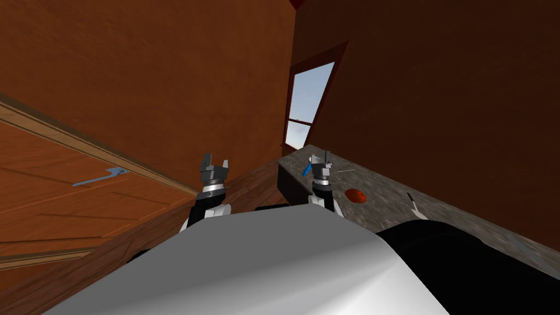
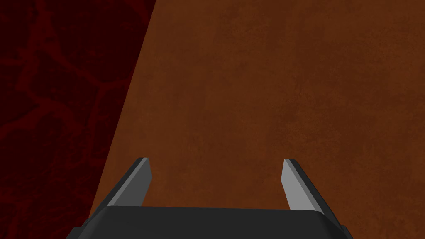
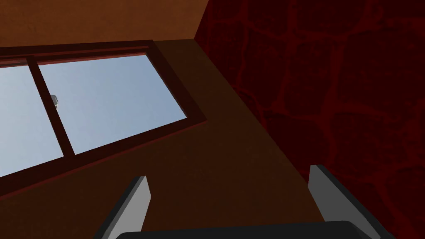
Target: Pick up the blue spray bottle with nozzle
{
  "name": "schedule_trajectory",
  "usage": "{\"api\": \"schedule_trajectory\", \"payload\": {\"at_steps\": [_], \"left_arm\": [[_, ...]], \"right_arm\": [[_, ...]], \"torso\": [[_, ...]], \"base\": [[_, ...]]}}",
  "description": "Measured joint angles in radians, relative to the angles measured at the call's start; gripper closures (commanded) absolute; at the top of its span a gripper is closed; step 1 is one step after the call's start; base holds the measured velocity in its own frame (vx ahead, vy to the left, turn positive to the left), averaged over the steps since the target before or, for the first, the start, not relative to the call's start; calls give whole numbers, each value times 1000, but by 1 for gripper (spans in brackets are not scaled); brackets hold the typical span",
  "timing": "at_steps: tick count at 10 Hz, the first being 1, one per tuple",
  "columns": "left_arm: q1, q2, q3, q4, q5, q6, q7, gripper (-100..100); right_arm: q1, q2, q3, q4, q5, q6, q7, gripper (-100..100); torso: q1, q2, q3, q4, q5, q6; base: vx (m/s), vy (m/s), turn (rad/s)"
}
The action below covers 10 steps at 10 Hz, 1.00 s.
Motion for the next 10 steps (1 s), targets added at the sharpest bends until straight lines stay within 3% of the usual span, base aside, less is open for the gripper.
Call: {"api": "schedule_trajectory", "payload": {"at_steps": [4, 10], "left_arm": [[0, 0, 0, 0, 0, 0, 0, 0], [0, 0, 0, 0, 0, 0, 0, 0]], "right_arm": [[22, -74, -18, 12, -102, 21, -15, -100], [60, -144, -52, 32, -258, 53, -44, -100]], "torso": [[7, 0, 0, 0, 2, 0], [4, 0, 0, 0, 1, 0]], "base": [[6, 92, 22], [10, 78, 28]]}}
